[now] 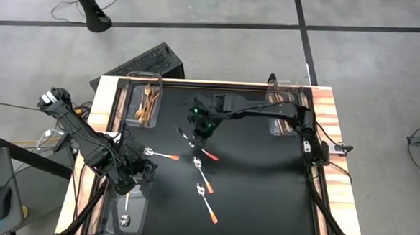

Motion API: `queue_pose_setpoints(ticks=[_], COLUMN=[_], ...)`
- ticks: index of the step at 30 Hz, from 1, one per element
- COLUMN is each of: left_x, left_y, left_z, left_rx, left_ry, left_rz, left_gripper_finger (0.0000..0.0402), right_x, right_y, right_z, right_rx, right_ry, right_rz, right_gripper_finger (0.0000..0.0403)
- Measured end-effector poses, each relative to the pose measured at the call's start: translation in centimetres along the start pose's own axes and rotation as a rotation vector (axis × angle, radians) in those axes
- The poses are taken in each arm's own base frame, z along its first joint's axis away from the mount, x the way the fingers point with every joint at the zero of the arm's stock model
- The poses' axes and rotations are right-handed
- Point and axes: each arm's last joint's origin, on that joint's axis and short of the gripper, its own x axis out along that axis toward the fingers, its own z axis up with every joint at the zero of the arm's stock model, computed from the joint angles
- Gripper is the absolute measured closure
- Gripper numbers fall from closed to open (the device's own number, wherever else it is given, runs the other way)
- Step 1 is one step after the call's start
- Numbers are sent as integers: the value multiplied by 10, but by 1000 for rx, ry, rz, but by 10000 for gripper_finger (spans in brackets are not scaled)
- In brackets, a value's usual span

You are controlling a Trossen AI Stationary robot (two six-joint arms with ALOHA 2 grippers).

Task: Sort silverware by color (type)
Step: Put the orange spoon into the bottom left transparent bin

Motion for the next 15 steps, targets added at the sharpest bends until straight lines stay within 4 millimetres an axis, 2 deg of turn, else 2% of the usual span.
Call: queue_pose_setpoints(ticks=[3, 10, 15], left_x=[0, -2, -8], left_y=[-5, -12, -11], left_z=[1, 5, 14], left_rx=[30, 99, 67], left_ry=[-82, -258, -398], left_rz=[-60, -132, -170], left_gripper_finger=[252, 252, 252], right_x=[-9, -12, -3], right_y=[11, 39, 54], right_z=[11, 21, 15], right_rx=[-50, -217, -299], right_ry=[-88, -238, -303], right_rz=[41, 82, -72], right_gripper_finger=[395, 396, 396])
